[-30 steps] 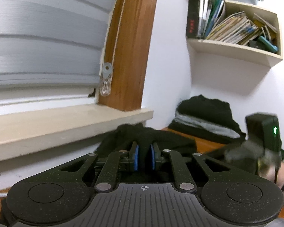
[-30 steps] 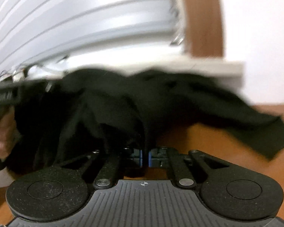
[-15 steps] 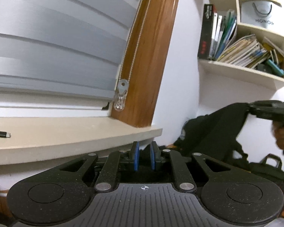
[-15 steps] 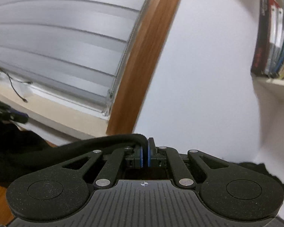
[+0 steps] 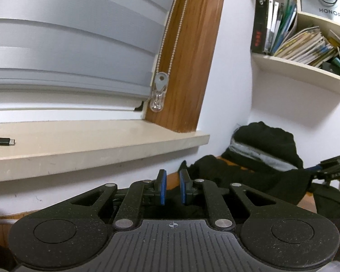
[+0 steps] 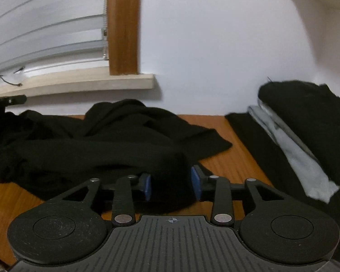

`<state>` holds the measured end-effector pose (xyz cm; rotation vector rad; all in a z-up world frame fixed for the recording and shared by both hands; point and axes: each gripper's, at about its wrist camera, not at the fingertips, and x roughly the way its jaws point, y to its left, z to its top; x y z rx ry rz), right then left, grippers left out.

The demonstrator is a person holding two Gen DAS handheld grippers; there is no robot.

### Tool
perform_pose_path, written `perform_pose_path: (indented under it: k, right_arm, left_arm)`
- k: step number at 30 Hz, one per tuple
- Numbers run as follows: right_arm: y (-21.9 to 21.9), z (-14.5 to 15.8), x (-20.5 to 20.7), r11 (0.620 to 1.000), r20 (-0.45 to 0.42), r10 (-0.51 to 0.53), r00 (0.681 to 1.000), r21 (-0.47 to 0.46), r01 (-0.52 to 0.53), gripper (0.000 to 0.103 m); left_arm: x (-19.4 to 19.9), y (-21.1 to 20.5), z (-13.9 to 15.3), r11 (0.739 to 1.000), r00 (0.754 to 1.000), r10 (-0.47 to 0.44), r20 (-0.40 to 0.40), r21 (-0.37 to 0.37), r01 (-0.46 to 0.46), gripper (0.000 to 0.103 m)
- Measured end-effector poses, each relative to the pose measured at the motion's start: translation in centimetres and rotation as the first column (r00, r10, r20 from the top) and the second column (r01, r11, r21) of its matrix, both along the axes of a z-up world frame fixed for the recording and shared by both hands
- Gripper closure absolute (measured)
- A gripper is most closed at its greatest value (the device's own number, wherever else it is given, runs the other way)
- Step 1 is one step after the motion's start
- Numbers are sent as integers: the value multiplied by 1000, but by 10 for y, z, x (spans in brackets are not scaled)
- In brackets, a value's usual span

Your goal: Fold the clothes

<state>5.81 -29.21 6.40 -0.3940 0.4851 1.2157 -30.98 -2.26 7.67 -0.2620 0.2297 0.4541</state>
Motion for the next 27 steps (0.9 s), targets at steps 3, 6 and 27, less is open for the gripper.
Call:
perform_pose_path:
  k: [3, 6, 27]
  right_arm:
    - [-14, 0, -1, 1000, -5, 12, 1000, 2, -12, 61]
    - [-20, 3, 0, 1000, -21, 27, 999, 10, -27, 61]
    - [-12, -26, 74, 986, -181, -130, 975, 76, 145, 57]
  left_arm:
    - [1, -1, 0, 1000, 1000, 1, 0, 6, -1, 90]
    - [2, 0, -2, 1000, 1000, 4, -4, 3, -4, 90]
    - [11, -3, -10, 1000, 999, -1, -39, 15, 1, 77]
